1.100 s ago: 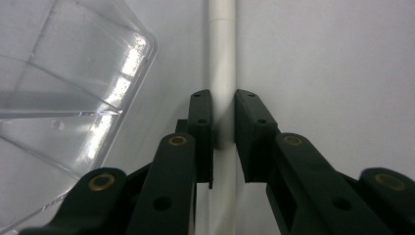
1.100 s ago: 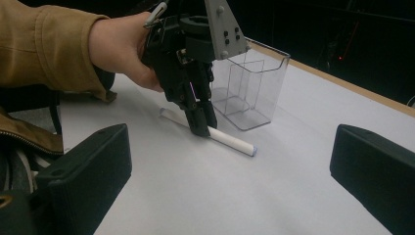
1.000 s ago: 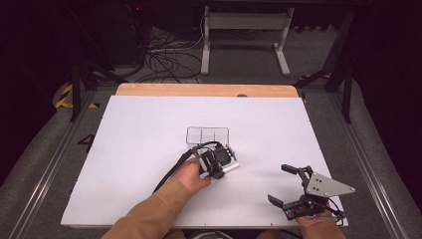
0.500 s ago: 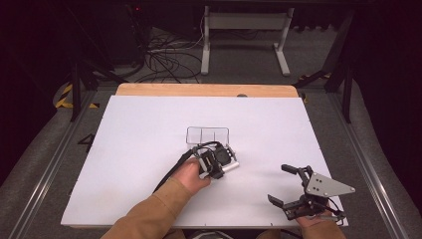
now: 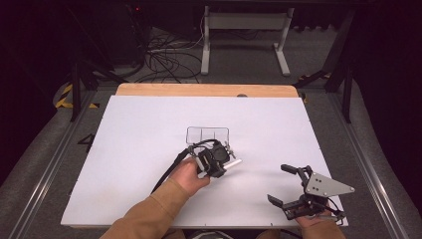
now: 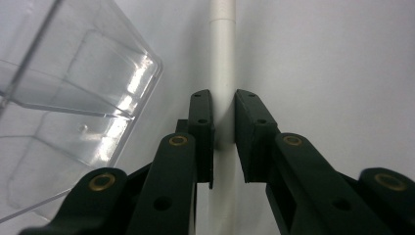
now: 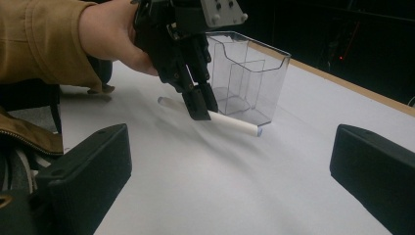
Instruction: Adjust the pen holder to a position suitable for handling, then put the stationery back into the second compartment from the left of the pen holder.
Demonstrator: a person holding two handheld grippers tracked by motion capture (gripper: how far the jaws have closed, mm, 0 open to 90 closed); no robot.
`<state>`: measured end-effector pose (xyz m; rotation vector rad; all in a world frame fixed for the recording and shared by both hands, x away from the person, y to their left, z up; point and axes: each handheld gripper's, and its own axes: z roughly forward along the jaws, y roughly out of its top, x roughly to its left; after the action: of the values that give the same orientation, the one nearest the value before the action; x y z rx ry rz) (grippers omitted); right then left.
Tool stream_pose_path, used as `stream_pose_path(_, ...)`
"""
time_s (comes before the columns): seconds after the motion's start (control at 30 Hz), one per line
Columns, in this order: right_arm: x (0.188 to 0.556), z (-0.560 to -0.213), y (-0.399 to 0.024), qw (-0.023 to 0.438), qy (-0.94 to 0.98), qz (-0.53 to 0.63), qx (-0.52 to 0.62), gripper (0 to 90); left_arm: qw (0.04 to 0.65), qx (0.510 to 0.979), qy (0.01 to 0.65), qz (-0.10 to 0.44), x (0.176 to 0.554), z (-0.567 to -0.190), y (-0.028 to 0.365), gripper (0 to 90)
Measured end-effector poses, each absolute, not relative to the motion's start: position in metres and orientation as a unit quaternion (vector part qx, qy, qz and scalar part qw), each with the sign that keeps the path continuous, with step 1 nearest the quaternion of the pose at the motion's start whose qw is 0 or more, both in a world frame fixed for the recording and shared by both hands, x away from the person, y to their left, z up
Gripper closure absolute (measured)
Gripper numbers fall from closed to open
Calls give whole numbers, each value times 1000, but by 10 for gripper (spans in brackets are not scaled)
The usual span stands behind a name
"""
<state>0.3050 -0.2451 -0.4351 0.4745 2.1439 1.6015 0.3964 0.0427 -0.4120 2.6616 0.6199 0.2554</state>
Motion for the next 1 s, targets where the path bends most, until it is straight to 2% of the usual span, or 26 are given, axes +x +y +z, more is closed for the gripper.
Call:
stream_pose_path(0.47, 304, -435, -245, 209, 770, 578, 172, 23, 270, 932, 221, 97, 390, -389, 54, 787)
stream_pose_path(1.0, 306, -435, -245, 207, 771, 578, 171, 24, 385, 891, 218, 104, 379, -367, 71, 787)
